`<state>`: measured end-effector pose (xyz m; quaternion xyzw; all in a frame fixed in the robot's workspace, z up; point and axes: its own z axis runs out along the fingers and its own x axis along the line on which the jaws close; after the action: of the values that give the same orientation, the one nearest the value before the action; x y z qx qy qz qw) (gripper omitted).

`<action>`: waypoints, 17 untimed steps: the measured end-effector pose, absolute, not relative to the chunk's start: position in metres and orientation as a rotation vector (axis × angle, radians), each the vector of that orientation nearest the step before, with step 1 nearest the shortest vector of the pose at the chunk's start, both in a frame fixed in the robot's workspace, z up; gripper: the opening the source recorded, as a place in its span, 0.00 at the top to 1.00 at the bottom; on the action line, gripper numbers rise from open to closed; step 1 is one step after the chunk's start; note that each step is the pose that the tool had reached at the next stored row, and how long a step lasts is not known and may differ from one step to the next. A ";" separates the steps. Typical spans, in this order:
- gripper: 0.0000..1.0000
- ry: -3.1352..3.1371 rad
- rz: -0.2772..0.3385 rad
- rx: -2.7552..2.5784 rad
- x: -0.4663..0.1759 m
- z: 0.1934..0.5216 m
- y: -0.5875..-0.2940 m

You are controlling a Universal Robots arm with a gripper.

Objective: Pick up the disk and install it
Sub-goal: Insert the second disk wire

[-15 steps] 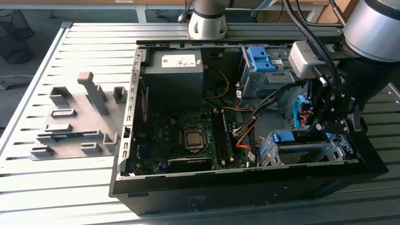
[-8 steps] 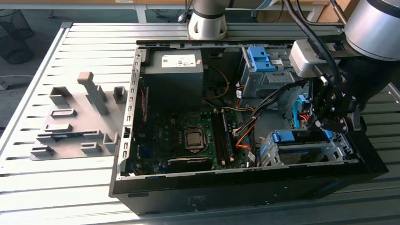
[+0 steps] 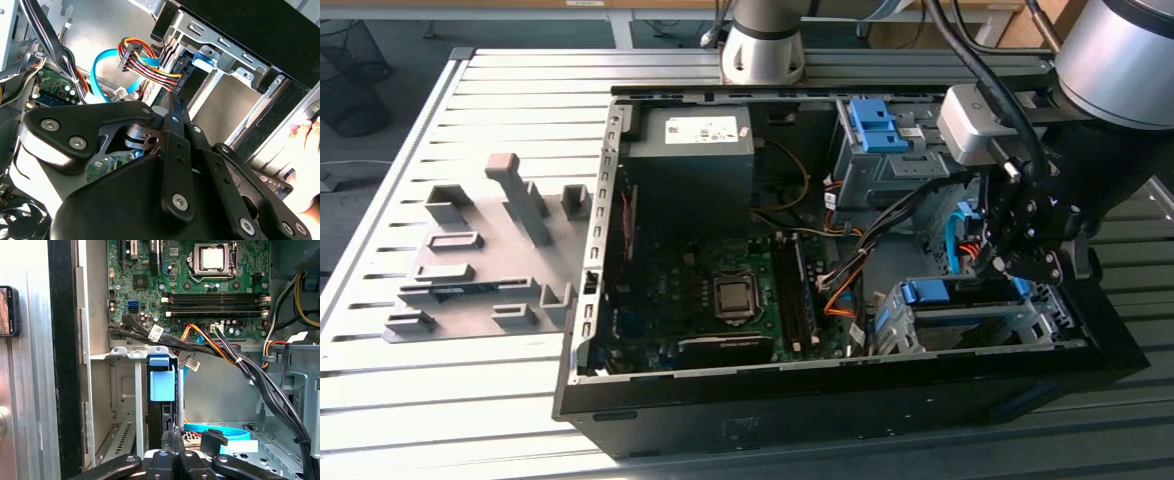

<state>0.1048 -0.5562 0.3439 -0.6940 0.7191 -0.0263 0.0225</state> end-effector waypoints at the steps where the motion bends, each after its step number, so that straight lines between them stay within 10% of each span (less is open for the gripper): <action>1: 0.89 2.227 -0.081 -2.149 0.105 0.344 -0.556; 17: 0.89 2.227 -0.081 -2.149 0.097 0.349 -0.556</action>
<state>0.0967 -0.5562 0.3492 -0.6941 0.7191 -0.0261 0.0228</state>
